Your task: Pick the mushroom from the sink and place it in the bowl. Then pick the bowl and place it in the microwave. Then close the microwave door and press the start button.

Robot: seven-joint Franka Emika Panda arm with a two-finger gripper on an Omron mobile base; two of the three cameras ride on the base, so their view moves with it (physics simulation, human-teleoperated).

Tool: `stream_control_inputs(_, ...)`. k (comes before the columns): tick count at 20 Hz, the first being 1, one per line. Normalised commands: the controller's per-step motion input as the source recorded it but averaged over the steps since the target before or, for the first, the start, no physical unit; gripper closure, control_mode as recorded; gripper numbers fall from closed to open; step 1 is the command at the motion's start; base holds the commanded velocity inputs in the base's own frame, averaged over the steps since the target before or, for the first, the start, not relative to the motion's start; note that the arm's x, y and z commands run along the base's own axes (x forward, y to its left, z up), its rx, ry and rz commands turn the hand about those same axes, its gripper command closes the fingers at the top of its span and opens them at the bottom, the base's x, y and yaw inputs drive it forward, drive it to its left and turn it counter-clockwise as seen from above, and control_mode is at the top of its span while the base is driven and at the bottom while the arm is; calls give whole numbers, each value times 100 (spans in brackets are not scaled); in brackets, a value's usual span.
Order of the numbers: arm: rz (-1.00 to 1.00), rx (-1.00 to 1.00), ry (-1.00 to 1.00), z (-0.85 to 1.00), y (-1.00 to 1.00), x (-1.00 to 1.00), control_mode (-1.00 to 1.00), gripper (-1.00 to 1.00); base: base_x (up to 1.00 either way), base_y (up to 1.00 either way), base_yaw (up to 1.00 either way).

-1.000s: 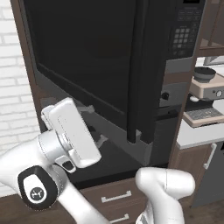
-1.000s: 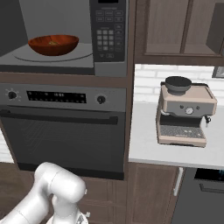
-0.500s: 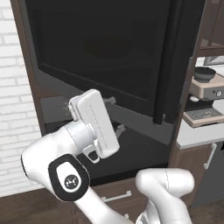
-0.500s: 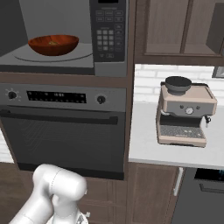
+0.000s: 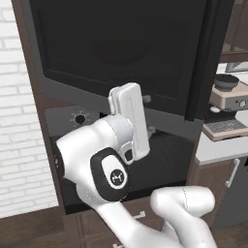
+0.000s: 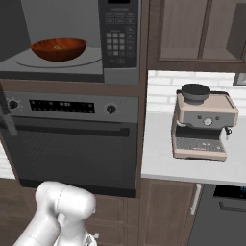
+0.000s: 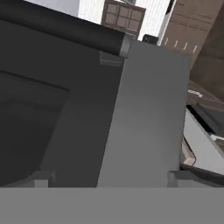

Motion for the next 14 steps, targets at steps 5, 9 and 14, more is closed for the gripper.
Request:
stream_control_inputs(5, 0, 15, 8, 24, -31, 51, -100, -100, 0, 0, 0)
stream_control_inputs(9, 0, 12, 5, 9, -32, 53, -100, -100, 0, 0, 0)
stream_control_inputs(14, 2, 12, 1, 1, -35, 53, -100, -100, 0, 0, 0)
